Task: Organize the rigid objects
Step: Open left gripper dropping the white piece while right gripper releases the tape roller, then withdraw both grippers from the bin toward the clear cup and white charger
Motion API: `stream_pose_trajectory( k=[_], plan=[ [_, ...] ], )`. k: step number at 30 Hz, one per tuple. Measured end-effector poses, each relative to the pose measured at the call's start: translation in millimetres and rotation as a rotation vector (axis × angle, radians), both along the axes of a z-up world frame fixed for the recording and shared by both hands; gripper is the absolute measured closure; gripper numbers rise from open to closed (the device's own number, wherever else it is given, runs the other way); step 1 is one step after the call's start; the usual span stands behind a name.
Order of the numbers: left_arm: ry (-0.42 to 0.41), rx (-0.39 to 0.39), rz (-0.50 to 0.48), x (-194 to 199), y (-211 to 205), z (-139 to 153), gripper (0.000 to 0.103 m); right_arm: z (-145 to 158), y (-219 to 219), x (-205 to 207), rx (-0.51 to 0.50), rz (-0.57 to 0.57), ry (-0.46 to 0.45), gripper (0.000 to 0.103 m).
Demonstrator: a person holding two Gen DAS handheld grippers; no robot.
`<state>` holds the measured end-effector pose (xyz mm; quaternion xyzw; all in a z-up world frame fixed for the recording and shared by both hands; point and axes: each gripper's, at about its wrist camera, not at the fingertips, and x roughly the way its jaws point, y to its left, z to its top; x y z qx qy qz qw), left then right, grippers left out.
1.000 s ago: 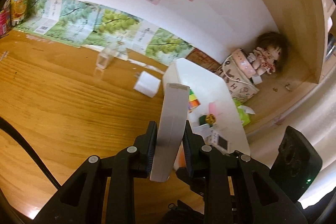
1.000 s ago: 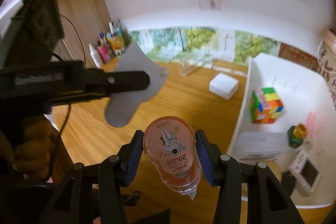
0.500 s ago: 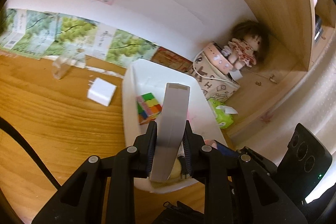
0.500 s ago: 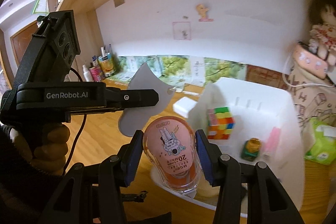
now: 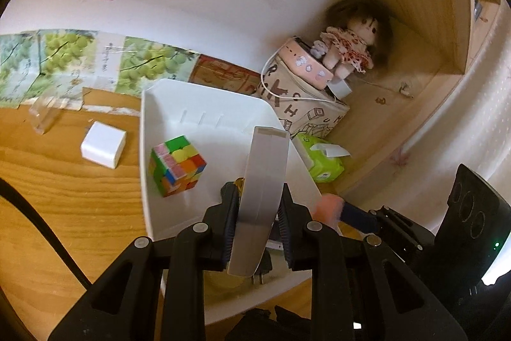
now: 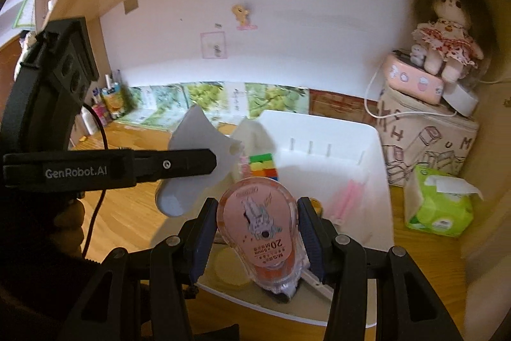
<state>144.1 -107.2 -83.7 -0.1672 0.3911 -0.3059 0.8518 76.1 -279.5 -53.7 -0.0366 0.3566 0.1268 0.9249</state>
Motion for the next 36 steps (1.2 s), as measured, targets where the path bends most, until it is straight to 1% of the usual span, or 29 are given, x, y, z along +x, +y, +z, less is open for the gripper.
stream_pose_trajectory(
  k=[1, 2, 3, 5, 7, 8, 9, 12, 15, 24, 30, 36],
  plan=[
    [-0.001, 0.005, -0.003, 1.9, -2.8, -0.9, 0.076, -0.5, -1.0, 1.5, -0.005, -0.005, 0.002, 0.052],
    [0.003, 0.008, -0.009, 4.5, -5.6, -2.3, 0.069, -1.0, -2.4, 3.1, -0.013, -0.012, 0.006, 0.048],
    [0.002, 0.010, -0.006, 5.3, -6.7, -2.8, 0.049, -1.2, -3.7, 3.8, -0.021, -0.020, 0.007, 0.039],
    [-0.013, 0.011, 0.011, 5.4, -5.3, -2.7, 0.031, -1.4, -5.1, 4.7, -0.028, -0.030, 0.009, 0.030],
    [-0.025, 0.009, 0.028, 4.6, -1.5, -1.3, 0.028, -2.6, -4.3, 5.2, -0.033, -0.033, 0.022, 0.029],
    [-0.025, 0.006, 0.044, 4.3, 2.3, -0.9, 0.024, -3.5, -3.3, 5.7, -0.036, -0.034, 0.030, 0.028],
    [-0.024, 0.002, 0.054, 4.5, 4.6, -1.3, 0.022, -4.2, -2.2, 6.4, -0.038, -0.034, 0.037, 0.025],
    [-0.010, -0.017, 0.079, 5.4, 15.6, -2.2, 0.022, -4.3, 3.7, 6.1, -0.043, -0.028, 0.047, 0.023],
    [0.004, -0.014, 0.097, 3.6, 26.4, -2.2, 0.022, -3.3, 12.5, 5.1, -0.041, -0.026, 0.057, 0.023],
    [-0.002, 0.052, 0.122, -9.5, 67.9, 4.6, 0.022, -0.1, 49.1, 4.3, 0.007, -0.042, 0.049, 0.023],
    [-0.024, 0.089, 0.161, -13.4, 110.5, 13.6, 0.022, 0.4, 86.9, 7.8, 0.042, -0.022, 0.029, 0.022],
    [-0.033, 0.139, 0.170, -11.0, 142.2, 19.1, 0.022, -1.0, 121.2, 12.0, 0.074, -0.013, 0.013, 0.022]
  ],
)
